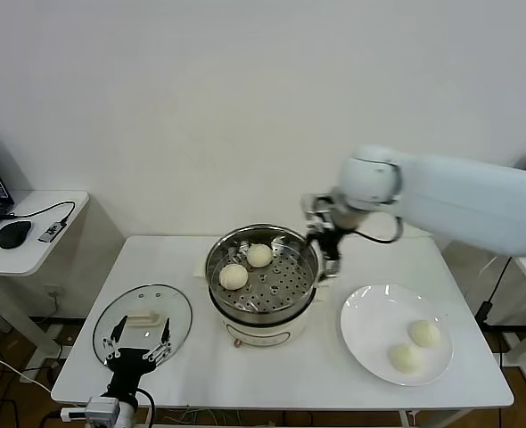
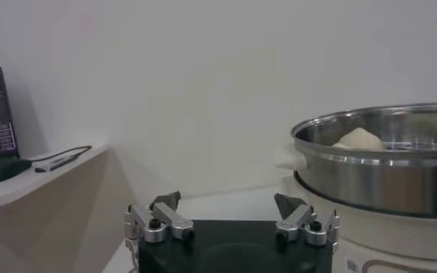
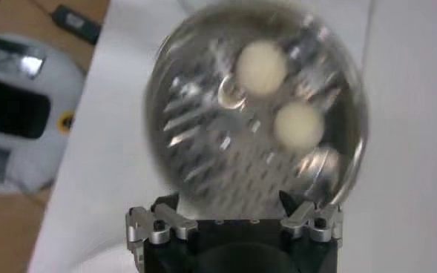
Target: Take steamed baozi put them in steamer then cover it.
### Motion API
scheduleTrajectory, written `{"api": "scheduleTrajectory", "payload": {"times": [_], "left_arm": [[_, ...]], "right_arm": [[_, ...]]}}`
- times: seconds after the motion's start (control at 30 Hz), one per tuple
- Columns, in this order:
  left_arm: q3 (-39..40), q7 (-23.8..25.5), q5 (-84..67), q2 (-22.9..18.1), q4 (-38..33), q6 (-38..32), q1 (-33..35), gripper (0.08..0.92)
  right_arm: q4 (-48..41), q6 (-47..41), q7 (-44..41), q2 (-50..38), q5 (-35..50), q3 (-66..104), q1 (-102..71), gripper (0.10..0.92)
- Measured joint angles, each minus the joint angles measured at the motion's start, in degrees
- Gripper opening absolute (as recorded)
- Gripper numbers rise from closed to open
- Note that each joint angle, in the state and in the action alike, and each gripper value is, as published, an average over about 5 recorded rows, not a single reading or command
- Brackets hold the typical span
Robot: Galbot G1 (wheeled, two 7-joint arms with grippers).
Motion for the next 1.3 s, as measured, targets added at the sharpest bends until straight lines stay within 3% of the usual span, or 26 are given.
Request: {"api": "scheduleTrajectory", "payload": {"times": [0.57, 1.3], "left_arm": [[0.18, 0.0, 1.15, -0.92, 0.72, -0.09, 0.2, 0.823], [-0.06, -0.03, 1.52, -1.53, 0.98, -0.13, 0.44, 0.823]], "right_arm": [[6.24, 7.58, 0.78, -20.05, -17.91, 9.05, -20.15, 0.823], [-0.13, 10.81, 5.57, -19.04, -29.09, 30.82, -51.17, 0.823]]}}
